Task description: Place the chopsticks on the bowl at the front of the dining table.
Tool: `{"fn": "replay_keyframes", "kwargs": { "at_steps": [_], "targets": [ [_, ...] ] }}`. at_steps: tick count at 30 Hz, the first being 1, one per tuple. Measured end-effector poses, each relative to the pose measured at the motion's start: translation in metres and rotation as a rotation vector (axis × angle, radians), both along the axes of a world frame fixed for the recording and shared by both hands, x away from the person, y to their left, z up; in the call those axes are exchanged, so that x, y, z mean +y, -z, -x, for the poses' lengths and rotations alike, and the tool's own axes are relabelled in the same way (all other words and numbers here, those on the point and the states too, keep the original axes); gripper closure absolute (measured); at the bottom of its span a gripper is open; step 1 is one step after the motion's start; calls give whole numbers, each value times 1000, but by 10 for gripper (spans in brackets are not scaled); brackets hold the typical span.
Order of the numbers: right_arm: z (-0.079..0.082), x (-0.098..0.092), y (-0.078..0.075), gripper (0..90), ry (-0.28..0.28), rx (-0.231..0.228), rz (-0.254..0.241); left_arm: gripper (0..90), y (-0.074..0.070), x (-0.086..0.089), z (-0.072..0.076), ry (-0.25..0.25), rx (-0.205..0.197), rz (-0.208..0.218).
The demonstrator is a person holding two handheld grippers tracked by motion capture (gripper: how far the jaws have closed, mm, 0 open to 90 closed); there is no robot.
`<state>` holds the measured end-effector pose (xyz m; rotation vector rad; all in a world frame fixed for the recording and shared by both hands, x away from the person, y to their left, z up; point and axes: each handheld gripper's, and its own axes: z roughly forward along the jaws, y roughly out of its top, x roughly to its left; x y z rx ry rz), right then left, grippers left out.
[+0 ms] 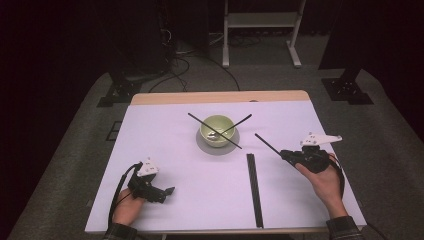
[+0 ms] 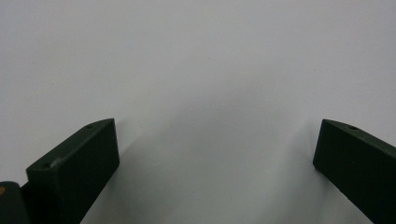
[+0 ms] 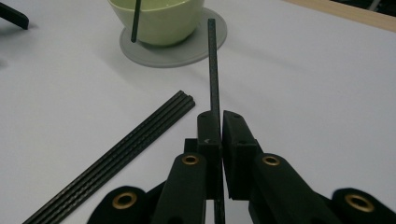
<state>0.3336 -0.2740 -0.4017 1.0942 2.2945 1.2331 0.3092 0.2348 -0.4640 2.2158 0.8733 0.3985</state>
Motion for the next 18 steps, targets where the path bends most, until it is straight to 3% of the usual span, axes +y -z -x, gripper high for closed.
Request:
{"fn": "replay_keyframes", "kwargs": {
  "at_steps": [18],
  "targets": [
    [-18, 26, -13, 858, -28, -16, -18, 0, 0, 0, 0, 0, 0, 0]
  ]
}}
